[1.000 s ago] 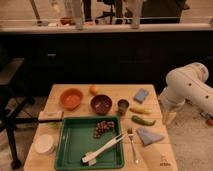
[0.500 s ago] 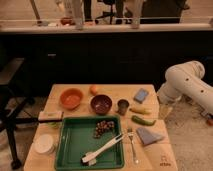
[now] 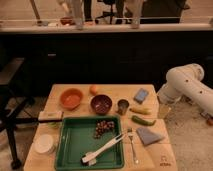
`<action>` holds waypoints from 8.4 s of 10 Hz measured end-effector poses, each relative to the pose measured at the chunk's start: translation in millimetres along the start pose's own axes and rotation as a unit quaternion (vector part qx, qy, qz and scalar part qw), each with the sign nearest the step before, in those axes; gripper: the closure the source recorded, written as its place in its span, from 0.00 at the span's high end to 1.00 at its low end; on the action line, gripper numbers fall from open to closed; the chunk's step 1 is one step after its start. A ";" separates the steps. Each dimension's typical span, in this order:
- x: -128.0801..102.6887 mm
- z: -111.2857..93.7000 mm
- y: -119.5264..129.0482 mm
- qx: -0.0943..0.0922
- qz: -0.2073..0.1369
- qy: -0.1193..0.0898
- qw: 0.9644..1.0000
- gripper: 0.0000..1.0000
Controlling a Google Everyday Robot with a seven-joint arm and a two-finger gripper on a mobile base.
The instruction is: Place banana in red bowl
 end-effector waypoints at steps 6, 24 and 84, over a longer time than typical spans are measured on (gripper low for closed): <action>0.7 33.7 -55.0 0.020 0.011 0.007 1.000 0.80; 16.9 95.0 -56.4 0.010 0.099 -0.154 0.983 0.80; -164.6 62.7 -98.3 0.003 -0.064 -0.203 0.977 0.00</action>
